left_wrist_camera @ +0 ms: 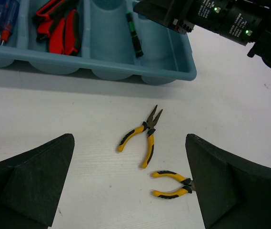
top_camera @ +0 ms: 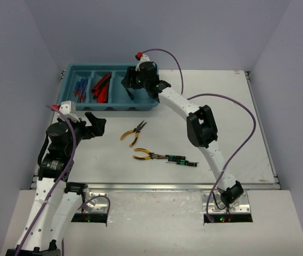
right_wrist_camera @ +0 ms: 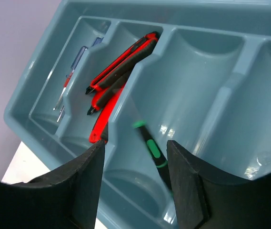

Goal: Sort the tools into containers

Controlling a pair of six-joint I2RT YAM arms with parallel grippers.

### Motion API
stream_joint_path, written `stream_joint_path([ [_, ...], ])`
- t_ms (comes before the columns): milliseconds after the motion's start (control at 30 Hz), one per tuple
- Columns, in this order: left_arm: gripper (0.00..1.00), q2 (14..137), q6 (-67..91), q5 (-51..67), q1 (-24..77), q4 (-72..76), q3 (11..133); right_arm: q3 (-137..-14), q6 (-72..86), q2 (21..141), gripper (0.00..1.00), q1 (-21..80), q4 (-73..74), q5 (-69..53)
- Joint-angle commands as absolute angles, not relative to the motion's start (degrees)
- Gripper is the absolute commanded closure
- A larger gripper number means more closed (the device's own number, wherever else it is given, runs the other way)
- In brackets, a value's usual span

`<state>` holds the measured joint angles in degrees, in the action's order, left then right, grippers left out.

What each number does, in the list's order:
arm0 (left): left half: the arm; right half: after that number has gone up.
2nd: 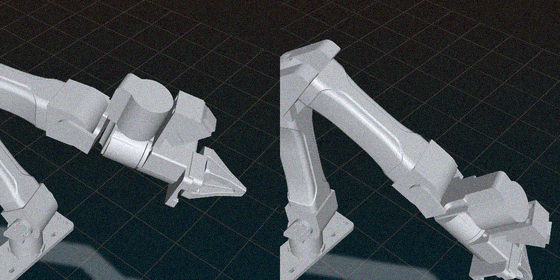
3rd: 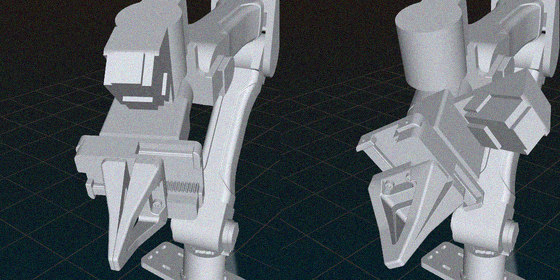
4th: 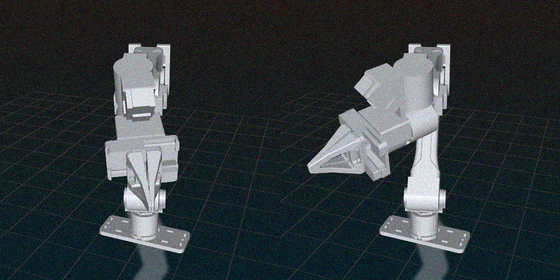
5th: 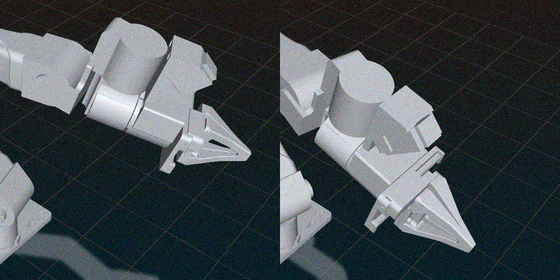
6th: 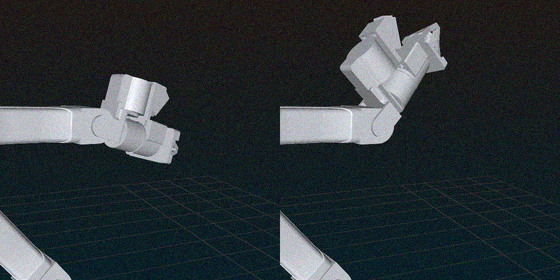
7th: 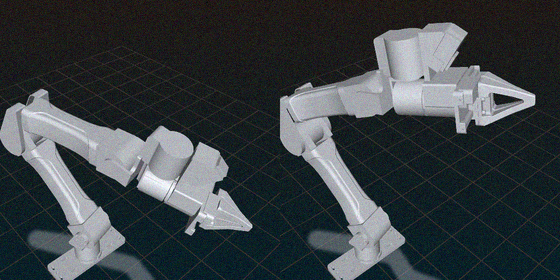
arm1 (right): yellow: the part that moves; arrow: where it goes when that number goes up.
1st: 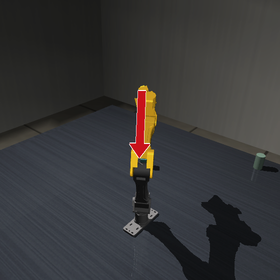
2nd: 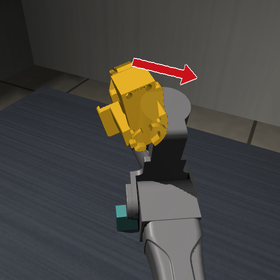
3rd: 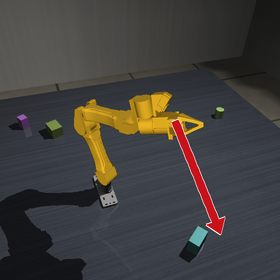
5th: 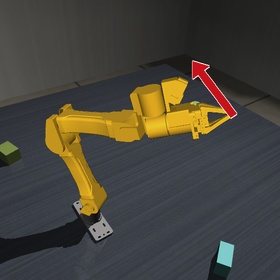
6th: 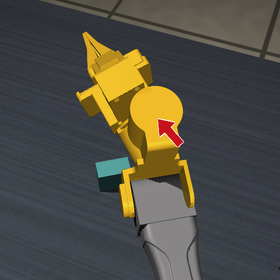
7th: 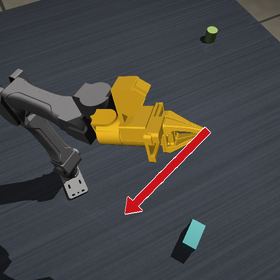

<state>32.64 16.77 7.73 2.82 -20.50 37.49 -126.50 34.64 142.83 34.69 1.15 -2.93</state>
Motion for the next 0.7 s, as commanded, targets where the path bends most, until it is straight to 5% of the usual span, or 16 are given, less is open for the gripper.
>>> stream_joint_path([
  [0,0.00,32.17,15.93,8.91,3.43,-18.48,37.35,-130.27,33.17,140.39,0.35,34.87,1.33,-1.17],
  [167,0.00,32.30,15.91,9.09,3.43,-18.43,37.38,-129.09,30.22,135.08,0.24,34.65,6.54,2.14],
  [233,0.00,32.04,15.92,8.61,3.43,-18.46,37.35,-126.65,28.14,129.60,0.12,34.71,12.29,6.87],
  [333,0.00,31.16,16.17,8.39,3.43,-18.50,37.22,-113.53,25.88,118.29,0.01,34.67,15.18,11.59],
  [533,0.00,30.80,16.33,8.79,3.66,-18.53,37.27,-85.79,19.86,97.83,0.01,34.54,14.99,13.38],
  [667,0.00,30.81,16.35,8.75,3.69,-18.70,37.42,-72.47,12.84,89.06,0.03,34.92,21.65,4.39],
])
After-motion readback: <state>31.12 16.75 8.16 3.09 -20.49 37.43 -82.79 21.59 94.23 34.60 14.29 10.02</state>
